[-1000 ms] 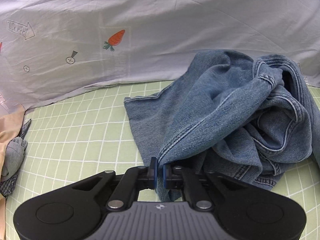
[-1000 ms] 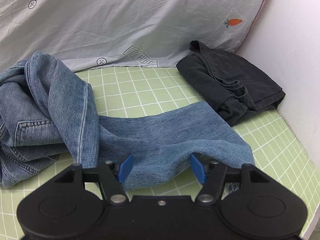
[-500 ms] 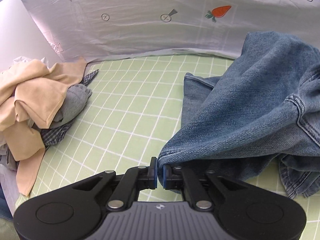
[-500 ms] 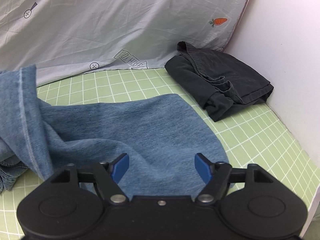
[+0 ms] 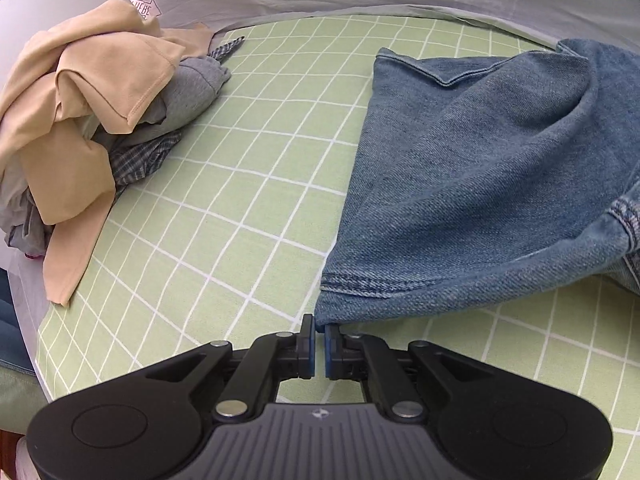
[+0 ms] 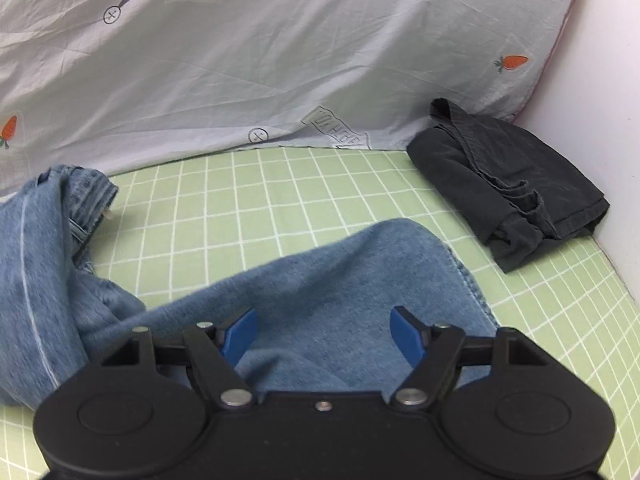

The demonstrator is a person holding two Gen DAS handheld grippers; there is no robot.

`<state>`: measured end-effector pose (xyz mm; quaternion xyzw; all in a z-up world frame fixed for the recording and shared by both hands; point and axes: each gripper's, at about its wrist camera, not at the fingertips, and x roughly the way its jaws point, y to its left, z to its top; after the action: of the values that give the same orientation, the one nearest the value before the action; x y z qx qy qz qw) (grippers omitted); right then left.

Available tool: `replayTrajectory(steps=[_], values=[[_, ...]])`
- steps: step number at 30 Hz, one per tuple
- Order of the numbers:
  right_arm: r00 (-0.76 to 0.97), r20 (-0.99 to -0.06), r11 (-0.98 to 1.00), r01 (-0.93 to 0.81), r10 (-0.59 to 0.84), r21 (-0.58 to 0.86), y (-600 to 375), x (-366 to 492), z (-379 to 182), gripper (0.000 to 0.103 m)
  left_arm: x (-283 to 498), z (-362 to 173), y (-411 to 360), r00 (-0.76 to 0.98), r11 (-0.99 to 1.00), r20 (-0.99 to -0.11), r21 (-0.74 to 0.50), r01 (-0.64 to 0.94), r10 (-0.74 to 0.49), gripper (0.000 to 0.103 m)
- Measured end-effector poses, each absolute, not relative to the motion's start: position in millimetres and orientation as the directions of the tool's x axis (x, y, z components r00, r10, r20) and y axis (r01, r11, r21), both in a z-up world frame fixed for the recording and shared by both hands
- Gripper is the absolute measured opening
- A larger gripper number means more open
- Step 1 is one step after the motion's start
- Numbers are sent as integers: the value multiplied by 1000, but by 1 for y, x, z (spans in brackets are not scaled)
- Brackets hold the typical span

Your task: Fold clothes

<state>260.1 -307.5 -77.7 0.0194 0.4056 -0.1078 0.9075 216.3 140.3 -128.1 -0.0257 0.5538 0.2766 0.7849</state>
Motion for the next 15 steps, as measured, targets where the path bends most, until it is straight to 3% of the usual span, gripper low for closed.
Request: replayTrajectory(steps=[6,12,15], values=[[701,-713,982,137,-6,127,-271,313,-69,74,220,-133,138,225,850,-891,262,-457,395,6],[555,-809,951,93,196,294,-232,331,-108,72,221,-136,136,225,854,-887,276,-441,403,6],[523,-825,947,96,214,306,-217,309,-121,73,220,-136,135,228,856,-885,281,-435,406,6]])
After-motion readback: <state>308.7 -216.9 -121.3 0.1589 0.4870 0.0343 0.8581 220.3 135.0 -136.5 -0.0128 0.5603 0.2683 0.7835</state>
